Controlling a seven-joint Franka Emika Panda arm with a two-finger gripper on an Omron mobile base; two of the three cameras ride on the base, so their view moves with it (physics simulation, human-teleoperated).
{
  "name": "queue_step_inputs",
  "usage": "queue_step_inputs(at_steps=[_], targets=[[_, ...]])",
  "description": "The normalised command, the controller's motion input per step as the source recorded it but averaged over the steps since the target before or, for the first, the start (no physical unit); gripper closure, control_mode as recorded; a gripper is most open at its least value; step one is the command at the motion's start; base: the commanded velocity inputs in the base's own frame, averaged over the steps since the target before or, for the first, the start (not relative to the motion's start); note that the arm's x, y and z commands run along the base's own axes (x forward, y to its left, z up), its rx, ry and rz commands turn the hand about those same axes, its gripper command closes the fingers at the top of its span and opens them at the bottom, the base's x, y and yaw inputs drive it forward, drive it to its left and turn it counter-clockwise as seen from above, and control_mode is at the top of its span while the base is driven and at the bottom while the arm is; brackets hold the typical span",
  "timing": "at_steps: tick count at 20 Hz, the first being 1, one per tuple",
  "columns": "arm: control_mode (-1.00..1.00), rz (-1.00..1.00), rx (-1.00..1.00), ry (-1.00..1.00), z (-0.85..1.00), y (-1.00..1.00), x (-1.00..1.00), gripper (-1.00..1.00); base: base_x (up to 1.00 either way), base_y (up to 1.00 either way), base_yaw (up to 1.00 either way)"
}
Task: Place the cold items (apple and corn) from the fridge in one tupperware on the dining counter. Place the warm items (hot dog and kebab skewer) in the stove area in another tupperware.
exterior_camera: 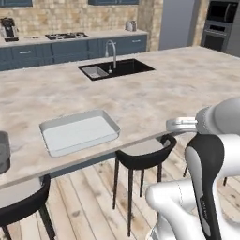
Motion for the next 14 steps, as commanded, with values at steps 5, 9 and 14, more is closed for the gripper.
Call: queue_step_inputs(at_steps=[5,9,14], targets=[[1.00,0.00,0.00,0.00,0.00,0.00,0.00,-1.00,0.01,-1.00,-0.19],[1.00,0.00,0.00,0.00,0.00,0.00,0.00,-1.00,0.00,-1.00,-0.21],[1.00,0.00,0.00,0.00,0.00,0.00,0.00,-1.00,0.00,-1.00,-0.22]])
